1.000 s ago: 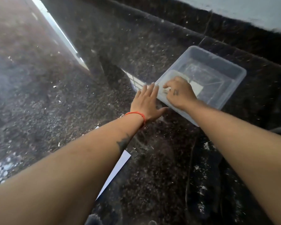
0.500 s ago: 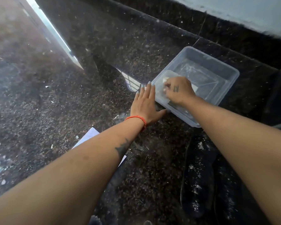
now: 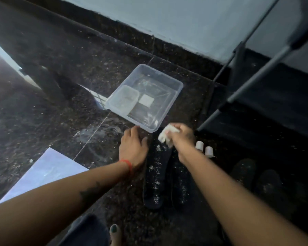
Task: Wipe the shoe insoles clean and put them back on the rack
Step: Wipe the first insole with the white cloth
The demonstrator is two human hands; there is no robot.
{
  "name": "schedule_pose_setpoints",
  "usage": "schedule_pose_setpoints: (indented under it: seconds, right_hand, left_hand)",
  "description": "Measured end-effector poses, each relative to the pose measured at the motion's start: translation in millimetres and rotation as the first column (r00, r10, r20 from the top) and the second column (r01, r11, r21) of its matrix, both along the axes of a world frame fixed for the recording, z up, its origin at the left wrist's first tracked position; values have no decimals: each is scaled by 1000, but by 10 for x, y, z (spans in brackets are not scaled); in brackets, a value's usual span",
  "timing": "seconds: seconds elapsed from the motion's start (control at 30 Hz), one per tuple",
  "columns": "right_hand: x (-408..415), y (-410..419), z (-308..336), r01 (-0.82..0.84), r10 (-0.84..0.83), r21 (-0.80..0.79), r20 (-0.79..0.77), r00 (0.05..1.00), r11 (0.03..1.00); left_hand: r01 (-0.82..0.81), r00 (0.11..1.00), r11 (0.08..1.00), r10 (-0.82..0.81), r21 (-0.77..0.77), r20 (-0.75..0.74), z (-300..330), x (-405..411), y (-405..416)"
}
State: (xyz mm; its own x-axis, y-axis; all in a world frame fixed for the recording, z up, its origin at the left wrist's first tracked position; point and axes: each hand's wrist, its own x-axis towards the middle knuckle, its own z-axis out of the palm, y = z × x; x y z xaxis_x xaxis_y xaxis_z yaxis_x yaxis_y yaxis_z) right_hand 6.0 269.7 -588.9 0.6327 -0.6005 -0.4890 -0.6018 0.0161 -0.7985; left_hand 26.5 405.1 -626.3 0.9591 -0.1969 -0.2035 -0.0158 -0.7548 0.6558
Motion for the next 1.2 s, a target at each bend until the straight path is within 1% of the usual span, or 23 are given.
schedule_pose_setpoints:
  seconds: [0.03,0.1,0.17,0.2,0.27,0.4,0.5,0.6,0.67,0.73,0.8,0.87,0.93,1.07,1.13,1.2]
  right_hand:
    - [-175,-7,-87,4,-4,-6,-62,998,1000]
    - [-464,41,-297,7,-8,-5,-153,988,1000]
    - [-635,120,-475,-76,66,-31,-251,966,997]
    - [-677,157,-546,-133,114,-46,-289,951,990]
    - [-700,205,-595,-170,143,-64,-302,943,983]
    - [-679,185,-599,-130,112,-50,-277,954,990]
    - [-721,149,-561,-78,76,4,-234,969,997]
    - [-822,57,-396,-44,53,52,-179,982,998]
    - [-904,-29,-180,-31,37,47,-141,989,998]
    - [-995,-110,97,-7,13,71,-84,996,997]
    - [-1096,-182,456,14,-13,70,-13,1000,997]
    - [-1210,-262,850,38,-40,46,47,998,998]
    - [-1346,-330,1304,54,-62,73,99,993,996]
    - [-1662,-370,2203,1,-30,148,196,980,989]
    - [-1829,-331,2556,-30,-5,147,231,973,989]
    - [-1987,-264,2828,-63,19,154,267,963,986]
  left_hand:
    - [-31,993,999,33,14,-110,-30,-102,-14]
    - [-74,947,995,92,68,-307,-104,-251,-34]
    - [-72,897,991,114,114,-428,-167,-336,-52]
    - [-61,879,989,115,132,-462,-192,-361,-60]
    - [-36,854,989,104,140,-511,-214,-397,-74]
    - [-41,835,994,92,105,-543,-220,-416,-92]
    - [-134,788,990,126,33,-602,-149,-436,-115]
    - [-185,737,981,101,-56,-669,66,-491,-156]
    - [-222,687,966,57,-134,-724,319,-522,-198]
    - [-214,654,958,-7,-193,-756,633,-536,-246]
    - [-199,664,945,-65,-259,-745,1034,-560,-311]
    - [-209,680,913,-123,-351,-723,1473,-619,-393]
    - [-228,680,868,-182,-442,-710,1922,-720,-449]
    - [-306,669,768,-247,-563,-701,2696,-959,-481]
    - [-349,677,691,-281,-633,-680,3025,-1126,-474]
    - [-408,682,580,-321,-705,-658,3315,-1324,-472]
